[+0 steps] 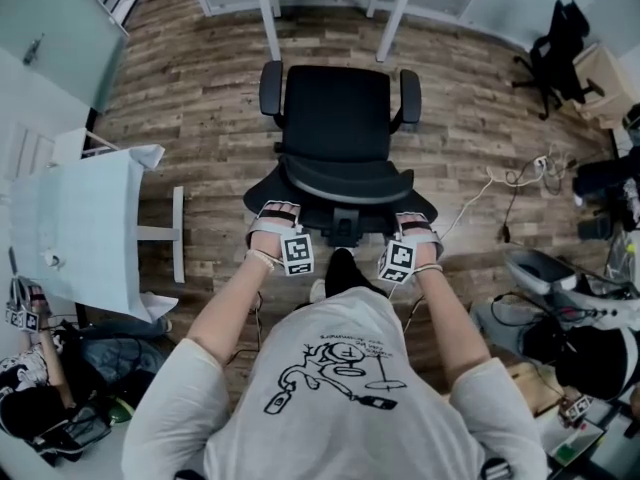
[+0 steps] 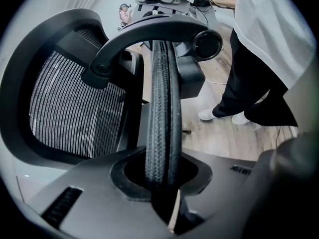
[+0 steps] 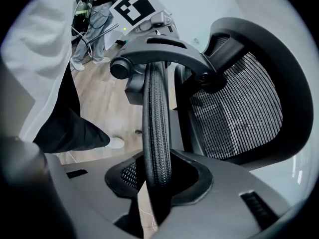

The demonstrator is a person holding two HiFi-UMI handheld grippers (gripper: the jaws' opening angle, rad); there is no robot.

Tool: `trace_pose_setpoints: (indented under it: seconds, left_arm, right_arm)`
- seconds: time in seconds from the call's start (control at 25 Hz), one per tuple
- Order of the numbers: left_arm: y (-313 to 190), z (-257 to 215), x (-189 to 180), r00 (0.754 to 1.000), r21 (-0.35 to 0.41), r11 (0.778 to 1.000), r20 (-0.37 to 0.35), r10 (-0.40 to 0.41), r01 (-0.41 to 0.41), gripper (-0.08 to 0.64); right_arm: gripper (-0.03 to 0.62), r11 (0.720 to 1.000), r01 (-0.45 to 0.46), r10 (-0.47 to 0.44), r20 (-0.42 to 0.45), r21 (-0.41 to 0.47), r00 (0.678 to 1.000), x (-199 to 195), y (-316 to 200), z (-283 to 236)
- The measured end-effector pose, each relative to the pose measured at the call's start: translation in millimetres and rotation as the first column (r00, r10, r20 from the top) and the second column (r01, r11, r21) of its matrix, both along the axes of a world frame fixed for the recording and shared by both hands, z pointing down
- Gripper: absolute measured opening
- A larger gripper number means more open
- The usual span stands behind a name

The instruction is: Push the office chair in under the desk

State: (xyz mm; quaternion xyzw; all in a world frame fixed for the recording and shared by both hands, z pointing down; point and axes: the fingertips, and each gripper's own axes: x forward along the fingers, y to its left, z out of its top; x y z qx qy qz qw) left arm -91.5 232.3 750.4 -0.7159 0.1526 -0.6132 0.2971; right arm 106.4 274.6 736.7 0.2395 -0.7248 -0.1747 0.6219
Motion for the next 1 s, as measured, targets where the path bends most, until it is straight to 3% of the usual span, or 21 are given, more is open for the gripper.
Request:
trace_pose_setpoints:
  seconds: [1.0]
  left_arm:
    - [-118,10,34,0.998,-0.015,0.997,-0.003,-0.070,0.070,0.077]
  right_arm:
    - [0.129,0.997,0.071,-0.071,0.009,-0.041,0.997,37,-135,11]
